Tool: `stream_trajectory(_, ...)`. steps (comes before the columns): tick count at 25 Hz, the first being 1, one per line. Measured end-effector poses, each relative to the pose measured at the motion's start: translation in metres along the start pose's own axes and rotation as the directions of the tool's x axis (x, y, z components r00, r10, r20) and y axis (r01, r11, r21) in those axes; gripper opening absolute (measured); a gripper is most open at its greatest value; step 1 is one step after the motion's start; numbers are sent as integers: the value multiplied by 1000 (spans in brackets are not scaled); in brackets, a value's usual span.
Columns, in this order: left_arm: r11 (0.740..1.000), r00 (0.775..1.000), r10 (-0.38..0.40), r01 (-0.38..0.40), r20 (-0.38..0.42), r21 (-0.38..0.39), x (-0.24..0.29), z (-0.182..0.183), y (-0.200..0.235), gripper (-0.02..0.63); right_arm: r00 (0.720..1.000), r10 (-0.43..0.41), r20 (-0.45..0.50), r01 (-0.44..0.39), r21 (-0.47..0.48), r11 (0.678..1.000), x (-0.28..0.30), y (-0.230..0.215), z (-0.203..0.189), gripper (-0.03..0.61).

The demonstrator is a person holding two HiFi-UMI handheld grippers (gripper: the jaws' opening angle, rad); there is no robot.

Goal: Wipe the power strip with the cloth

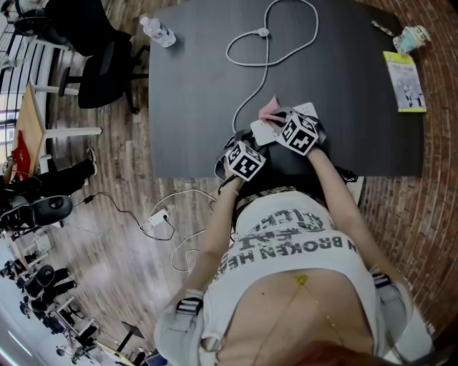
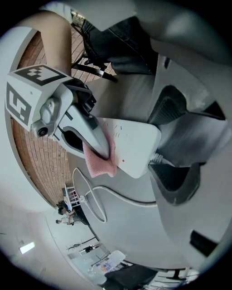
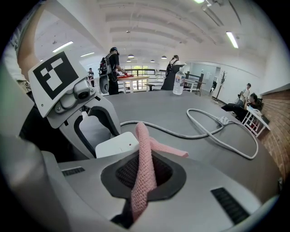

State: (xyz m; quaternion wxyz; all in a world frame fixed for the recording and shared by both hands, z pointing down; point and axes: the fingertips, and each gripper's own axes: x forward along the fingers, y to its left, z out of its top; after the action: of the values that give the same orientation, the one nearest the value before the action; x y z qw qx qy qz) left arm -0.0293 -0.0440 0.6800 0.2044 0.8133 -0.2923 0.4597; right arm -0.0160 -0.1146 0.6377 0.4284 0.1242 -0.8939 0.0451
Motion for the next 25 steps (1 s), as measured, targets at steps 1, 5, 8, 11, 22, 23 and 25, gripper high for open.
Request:
stream_trajectory(1,1000,1000,0,0,0,0,0,0,0,262,1000,-2,-1,2,2,1000,-1,-1,-1,17)
stream_trajectory(5,1000,1000,0,0,-2,-1,0,1,1,262,1000,-9,-6,9,14,1000,-4,-7,-5,17)
stream_trajectory(8,1000,1000,-1,1,-1,-1,0,1,0,262,1000,-18,-11,18,26,1000,-8,-11,-10,17)
stream_trajectory(11,1000,1000,-2,2,-2,-1,0,0,1,262,1000,-24,-15,24,38,999,-10,-15,-13,17)
stream_trajectory(22,1000,1000,-2,2,-4,-2,1,2,1,262,998,-54,-31,56,63,996,-19,-28,-26,17)
stream_trajectory(23,1000,1000,0,0,-2,-1,1,2,2,262,998,-57,-32,59,64,996,-20,-30,-27,17)
stream_trajectory(25,1000,1000,4,-4,2,1,1,3,3,262,997,-67,-32,69,68,995,-21,-33,-28,17)
